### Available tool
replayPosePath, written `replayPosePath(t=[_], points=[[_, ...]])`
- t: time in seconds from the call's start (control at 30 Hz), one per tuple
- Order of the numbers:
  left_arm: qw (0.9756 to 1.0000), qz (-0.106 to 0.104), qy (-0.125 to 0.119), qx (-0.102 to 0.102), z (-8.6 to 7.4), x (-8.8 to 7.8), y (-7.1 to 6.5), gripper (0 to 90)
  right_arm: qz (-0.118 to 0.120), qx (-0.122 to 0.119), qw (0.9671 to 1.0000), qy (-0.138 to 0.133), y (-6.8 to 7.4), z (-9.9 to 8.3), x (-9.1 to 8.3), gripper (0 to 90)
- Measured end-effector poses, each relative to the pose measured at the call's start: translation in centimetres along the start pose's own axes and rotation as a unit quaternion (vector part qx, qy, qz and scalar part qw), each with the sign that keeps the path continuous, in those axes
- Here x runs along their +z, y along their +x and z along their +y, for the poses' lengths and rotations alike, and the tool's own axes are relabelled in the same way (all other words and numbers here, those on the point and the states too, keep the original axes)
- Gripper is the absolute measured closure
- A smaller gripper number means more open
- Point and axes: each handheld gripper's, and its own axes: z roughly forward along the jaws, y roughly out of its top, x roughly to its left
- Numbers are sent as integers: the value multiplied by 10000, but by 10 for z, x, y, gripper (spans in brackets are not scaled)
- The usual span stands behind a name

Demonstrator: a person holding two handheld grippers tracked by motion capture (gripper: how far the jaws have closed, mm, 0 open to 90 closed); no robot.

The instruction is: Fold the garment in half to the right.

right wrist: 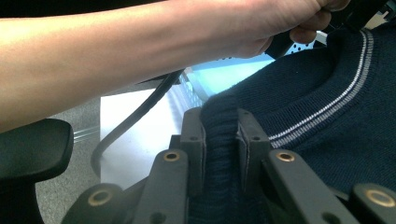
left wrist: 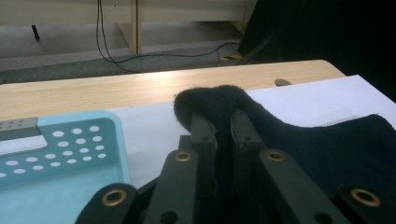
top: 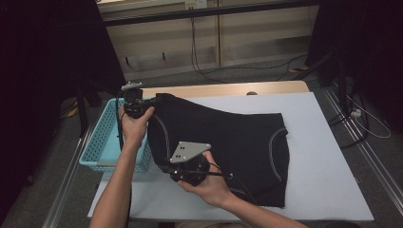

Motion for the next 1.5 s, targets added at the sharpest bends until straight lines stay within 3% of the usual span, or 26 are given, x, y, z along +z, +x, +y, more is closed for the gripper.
replayPosePath(t=[0.8, 1.1, 1.5], points=[[9995, 192, -182, -148, 10, -29, 23, 830, 166, -94, 9997, -152, 9, 29, 15, 762], [9998, 160, -76, -16, 7, -18, 11, 830, 179, 46, 9997, -135, 5, 14, 14, 763], [9999, 52, -50, 126, 7, -4, -10, 830, 28, 158, 9997, -160, -2, -2, -9, 763]])
